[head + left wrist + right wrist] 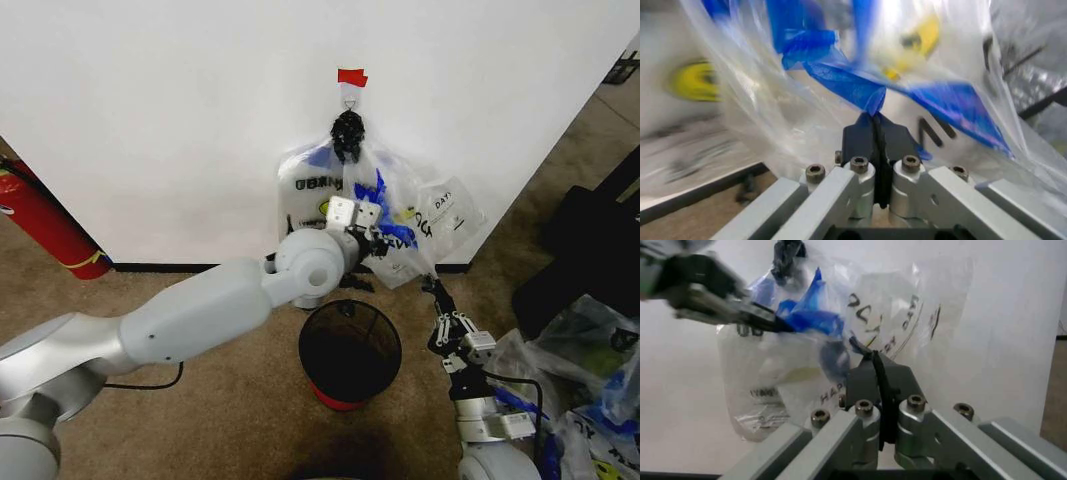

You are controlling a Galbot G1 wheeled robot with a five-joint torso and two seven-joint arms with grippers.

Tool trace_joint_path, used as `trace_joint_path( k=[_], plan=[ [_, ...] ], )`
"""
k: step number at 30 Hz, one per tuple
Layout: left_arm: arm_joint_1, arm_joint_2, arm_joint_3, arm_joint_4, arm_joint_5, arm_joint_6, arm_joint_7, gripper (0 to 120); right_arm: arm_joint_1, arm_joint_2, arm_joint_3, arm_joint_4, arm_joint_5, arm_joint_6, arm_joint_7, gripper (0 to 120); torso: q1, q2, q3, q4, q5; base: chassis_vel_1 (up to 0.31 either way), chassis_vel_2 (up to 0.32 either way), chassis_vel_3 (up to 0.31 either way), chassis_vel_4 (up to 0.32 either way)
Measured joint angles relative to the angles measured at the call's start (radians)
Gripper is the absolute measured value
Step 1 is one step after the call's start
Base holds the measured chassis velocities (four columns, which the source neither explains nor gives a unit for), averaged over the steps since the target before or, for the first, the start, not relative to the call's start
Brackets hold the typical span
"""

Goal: Pick up the garbage bag from the wall and place it over the trash bin.

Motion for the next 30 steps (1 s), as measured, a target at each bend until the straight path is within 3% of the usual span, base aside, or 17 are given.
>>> trace_joint_path(
  k=[9, 13, 15, 18, 21, 25, 26, 30],
  plan=[
    [0.18, 0.074, -0.134, -0.156, 0.096, -0.072, 0.008, 0, -0.049, -0.025, 0.001, 0.046, -0.022, -0.015, -0.013, 0, 0.0, 0.0, 0.0, -0.0005, 0.0, 0.0, 0.0, 0.0, 0.0],
    [0.236, 0.084, -0.154, -0.207, 0.135, -0.094, 0.019, 0, -0.089, -0.064, 0.013, 0.107, -0.011, -0.027, -0.008, 8, 0.0, 0.0, 0.0, -0.0004, 0.0, 0.0, 0.0, 0.0, 0.0],
    [0.282, 0.094, -0.163, -0.222, 0.161, -0.105, 0.029, 0, -0.123, -0.109, 0.033, 0.158, 0.021, -0.026, -0.011, 14, 0.0, 0.0, 0.0, -0.0003, 0.0, 0.0, 0.0, 0.0, 0.0],
    [0.337, 0.102, -0.175, -0.219, 0.195, -0.119, 0.045, 0, -0.167, -0.177, 0.101, 0.194, 0.062, 0.063, -0.137, 25, 0.0, 0.0, 0.0, -0.0002, 0.0, 0.0, 0.0, 0.0, 0.0],
    [0.358, 0.106, -0.183, -0.213, 0.207, -0.126, 0.05, 0, -0.174, -0.222, 0.139, 0.219, 0.077, 0.05, -0.158, 35, 0.0, 0.0, 0.0, -0.0006, 0.0, 0.0, 0.0, 0.0, 0.0],
    [0.368, 0.104, -0.187, -0.215, 0.214, -0.132, 0.05, 0, -0.136, -0.317, 0.144, 0.252, 0.122, -0.065, -0.049, 47, 0.0, 0.0, 0.0, -0.0002, 0.0002, 0.0, 0.0, 0.0, 0.0],
    [0.369, 0.101, -0.187, -0.217, 0.216, -0.133, 0.047, 0, -0.106, -0.379, 0.145, 0.255, 0.117, -0.128, 0.007, 53, 0.0, 0.0, 0.0, -0.0002, 0.0004, 0.0, 0.0, 0.0, 0.0],
    [0.371, 0.1, -0.186, -0.218, 0.218, -0.133, 0.043, 0, -0.05, -0.512, 0.143, 0.237, 0.125, -0.21, 0.075, 65, 0.0, 0.0, 0.0, -0.0003, 0.0003, 0.0, 0.0, 0.0, 0.0]
  ],
)
